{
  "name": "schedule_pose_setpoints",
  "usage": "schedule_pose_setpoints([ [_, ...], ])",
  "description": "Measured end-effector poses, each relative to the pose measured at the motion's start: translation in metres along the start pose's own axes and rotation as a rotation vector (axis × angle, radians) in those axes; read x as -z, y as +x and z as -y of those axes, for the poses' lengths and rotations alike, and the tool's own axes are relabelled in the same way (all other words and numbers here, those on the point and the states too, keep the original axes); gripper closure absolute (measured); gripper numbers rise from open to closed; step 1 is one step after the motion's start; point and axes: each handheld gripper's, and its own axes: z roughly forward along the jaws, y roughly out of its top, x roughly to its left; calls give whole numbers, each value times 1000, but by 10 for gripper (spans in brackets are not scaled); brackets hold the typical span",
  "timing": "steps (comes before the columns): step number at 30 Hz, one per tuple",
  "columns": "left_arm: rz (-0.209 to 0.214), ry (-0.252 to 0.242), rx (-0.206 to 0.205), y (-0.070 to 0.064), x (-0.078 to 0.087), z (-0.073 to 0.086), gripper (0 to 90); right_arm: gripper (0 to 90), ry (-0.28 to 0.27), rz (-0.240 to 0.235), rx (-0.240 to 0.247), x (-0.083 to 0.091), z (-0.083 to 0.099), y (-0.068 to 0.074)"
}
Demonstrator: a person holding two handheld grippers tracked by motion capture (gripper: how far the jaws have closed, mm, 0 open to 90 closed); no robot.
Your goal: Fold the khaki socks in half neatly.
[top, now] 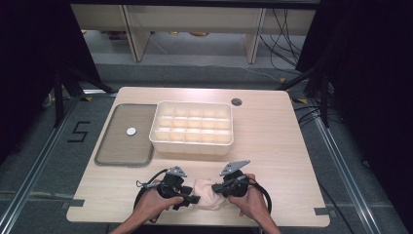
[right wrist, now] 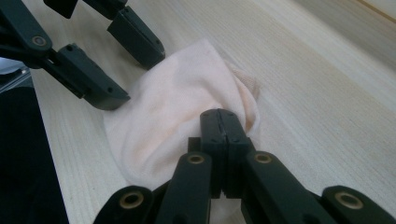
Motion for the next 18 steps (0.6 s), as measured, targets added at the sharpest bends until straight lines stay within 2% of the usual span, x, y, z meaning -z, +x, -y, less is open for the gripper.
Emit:
schedule_pose_setpoints([
  [1, -14, 12, -4, -1, 0, -1, 511, 900, -1, -3, 5, 0, 0, 0],
  [2, 4, -8, 2, -1, -2, 0, 524, 900, -1, -5, 6, 0, 0, 0],
  [5, 2, -12, -8, -1, -3, 0, 576, 900, -1, 1, 1, 0, 0, 0],
  [9, 3, -36, 15, 2, -4, 2, 716, 900, -9, 4, 17, 0, 0, -1],
  [12, 9, -43, 23, 4, -4, 3, 799, 900, -9, -8, 9, 0, 1, -1],
  [13, 8, -48, 20, 4, -3, 3, 814, 900, -19, -10, -4, -1, 1, 0],
  [14, 9, -48, 13, 4, -3, 2, 824, 900, -24, 7, -2, -1, 1, 0],
  [16, 7, -48, 2, 4, -2, 2, 831, 897, -9, -8, 4, 2, 1, 0],
  [18, 9, -50, -1, 4, -2, 1, 836, 896, -17, 3, 0, 2, 1, 0],
])
